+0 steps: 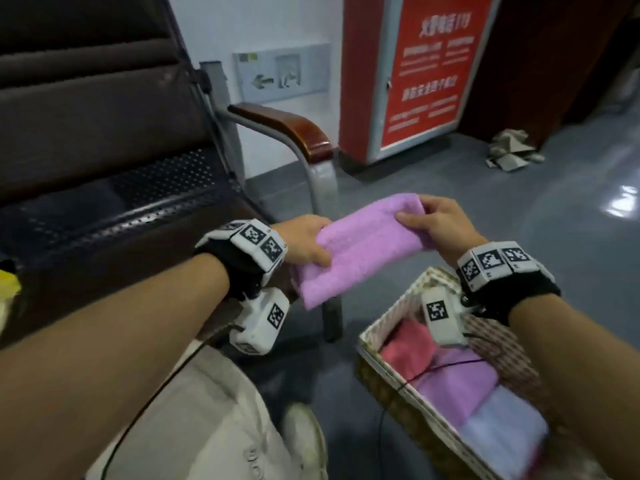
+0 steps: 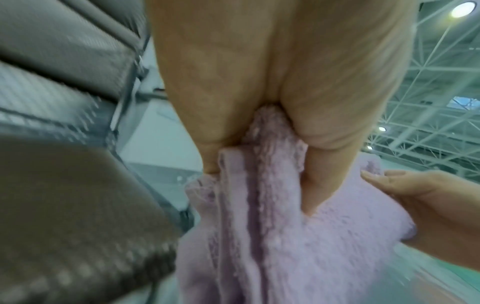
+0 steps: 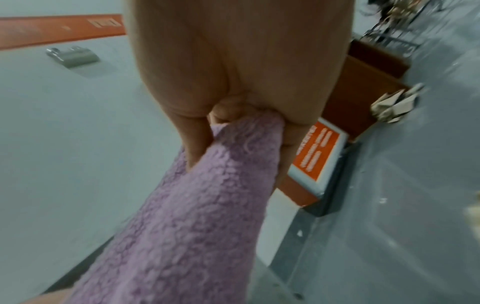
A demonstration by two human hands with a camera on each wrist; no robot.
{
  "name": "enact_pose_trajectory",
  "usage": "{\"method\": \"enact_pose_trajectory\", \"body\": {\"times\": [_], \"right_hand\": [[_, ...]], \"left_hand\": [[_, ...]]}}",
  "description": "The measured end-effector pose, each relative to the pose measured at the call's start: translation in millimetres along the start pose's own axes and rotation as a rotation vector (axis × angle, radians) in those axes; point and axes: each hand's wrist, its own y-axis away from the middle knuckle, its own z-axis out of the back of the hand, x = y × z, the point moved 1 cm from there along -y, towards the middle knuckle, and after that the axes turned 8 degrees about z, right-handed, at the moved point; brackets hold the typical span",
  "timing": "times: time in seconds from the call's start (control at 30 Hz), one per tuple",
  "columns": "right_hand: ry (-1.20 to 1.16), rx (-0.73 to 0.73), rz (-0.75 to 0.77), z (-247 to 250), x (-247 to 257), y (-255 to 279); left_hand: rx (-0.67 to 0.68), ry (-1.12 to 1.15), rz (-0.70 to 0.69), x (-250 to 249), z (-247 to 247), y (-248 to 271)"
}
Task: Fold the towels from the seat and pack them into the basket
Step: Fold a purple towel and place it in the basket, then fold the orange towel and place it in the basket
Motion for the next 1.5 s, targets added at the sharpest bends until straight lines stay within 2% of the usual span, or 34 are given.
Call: {"method": "enact_pose_trajectory", "body": {"times": [0.17,0.37,0.5,0.63,0.7,0.77,0.87,1.0,1.1,1.3,1.5], "right_hand": [[0.136,-0.062,-0.203,59,-83,24],[0.318,-0.004,-0.430,84,-171,31],[0.449,0.051,-0.525,84,-215,26],[0.648,0.228,-0.518,63,-251,27],[0.734,0.290,-0.564,49,-264,31],[0.827,0.296,-0.590,42,-267,33],[0.941,0.312,-0.545,40,-251,30],[1.016,0.363,-0.390,35,-198,20],[1.024,0.382,-0.243,13,-145,9],[0.900,0.576,-0.035,-84,-24,-13],[0.905,0.730,0.266,-229,84,-24]], "left_hand": [[0.176,0.124,-0.011,-4,-113,-60],[0.290,0.216,0.069,3,-211,-103],[0.329,0.030,0.068,8,-245,-129],[0.427,-0.276,0.112,13,-272,-137],[0.433,-0.377,0.115,15,-277,-133],[0.420,-0.356,0.121,16,-270,-130],[0.378,-0.218,0.081,14,-248,-121],[0.273,0.029,0.061,17,-195,-93],[0.159,0.096,0.059,28,-142,-67],[-0.123,0.302,0.121,60,-24,12],[-0.433,0.498,0.160,126,84,119]]}}
